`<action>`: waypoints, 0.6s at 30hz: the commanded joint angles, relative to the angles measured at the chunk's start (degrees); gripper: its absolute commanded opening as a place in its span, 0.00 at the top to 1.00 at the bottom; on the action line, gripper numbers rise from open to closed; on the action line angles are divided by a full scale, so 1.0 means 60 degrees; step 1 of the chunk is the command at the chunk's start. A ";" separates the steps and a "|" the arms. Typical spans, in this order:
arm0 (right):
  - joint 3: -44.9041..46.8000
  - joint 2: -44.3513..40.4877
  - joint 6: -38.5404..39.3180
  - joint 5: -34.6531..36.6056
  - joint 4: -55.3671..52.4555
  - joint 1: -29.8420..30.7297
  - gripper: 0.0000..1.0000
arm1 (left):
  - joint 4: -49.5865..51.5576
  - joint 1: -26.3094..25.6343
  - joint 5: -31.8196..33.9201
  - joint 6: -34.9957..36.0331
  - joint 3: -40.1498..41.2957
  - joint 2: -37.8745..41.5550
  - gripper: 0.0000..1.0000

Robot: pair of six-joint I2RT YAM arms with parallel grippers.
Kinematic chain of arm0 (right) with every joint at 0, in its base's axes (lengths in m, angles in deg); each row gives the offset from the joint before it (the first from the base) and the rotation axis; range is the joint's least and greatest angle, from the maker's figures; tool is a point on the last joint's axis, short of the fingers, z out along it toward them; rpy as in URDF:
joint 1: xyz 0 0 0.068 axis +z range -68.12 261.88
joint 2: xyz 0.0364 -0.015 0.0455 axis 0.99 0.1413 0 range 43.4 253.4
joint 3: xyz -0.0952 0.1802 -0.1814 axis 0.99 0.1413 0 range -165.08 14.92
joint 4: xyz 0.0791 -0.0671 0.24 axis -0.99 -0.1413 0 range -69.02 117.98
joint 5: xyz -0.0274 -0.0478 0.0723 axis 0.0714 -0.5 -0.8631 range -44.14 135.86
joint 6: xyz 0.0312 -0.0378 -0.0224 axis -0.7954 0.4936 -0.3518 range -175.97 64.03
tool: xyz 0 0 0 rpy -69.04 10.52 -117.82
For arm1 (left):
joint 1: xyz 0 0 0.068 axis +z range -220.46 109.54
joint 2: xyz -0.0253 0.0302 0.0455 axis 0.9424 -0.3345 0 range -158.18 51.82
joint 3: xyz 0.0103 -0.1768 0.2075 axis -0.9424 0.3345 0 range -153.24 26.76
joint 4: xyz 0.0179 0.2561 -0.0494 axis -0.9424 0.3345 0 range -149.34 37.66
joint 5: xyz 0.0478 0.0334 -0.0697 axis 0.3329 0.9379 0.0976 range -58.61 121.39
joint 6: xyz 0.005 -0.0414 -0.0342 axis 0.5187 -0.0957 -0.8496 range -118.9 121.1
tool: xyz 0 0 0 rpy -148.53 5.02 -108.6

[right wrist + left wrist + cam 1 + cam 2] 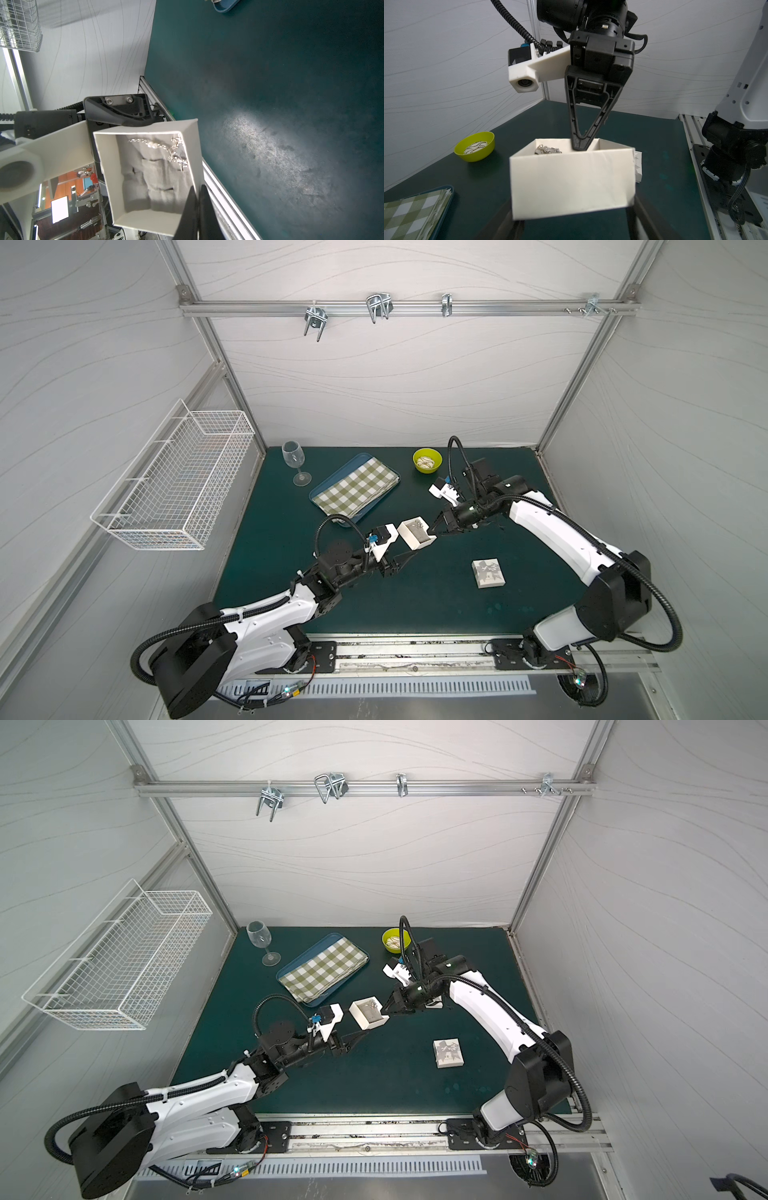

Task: Take the necklace out of the lift-off lid jewelry box
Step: Place the jewelry box at the center of the board.

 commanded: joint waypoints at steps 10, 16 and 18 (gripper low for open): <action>-0.0146 0.0087 -0.0190 -0.0087 0.0368 0.0191 1.00 | -0.0044 -0.0068 -0.0218 0.0477 -0.0254 0.0009 0.44; -0.0115 -0.0074 -0.0368 0.1962 0.0339 0.0212 1.00 | 0.0514 -0.0070 0.0462 0.0111 -0.0082 0.0481 0.18; -0.0031 -0.0107 -0.0443 0.2978 0.0344 0.0218 1.00 | 0.0896 -0.0063 0.0714 -0.0216 0.0055 0.0844 0.16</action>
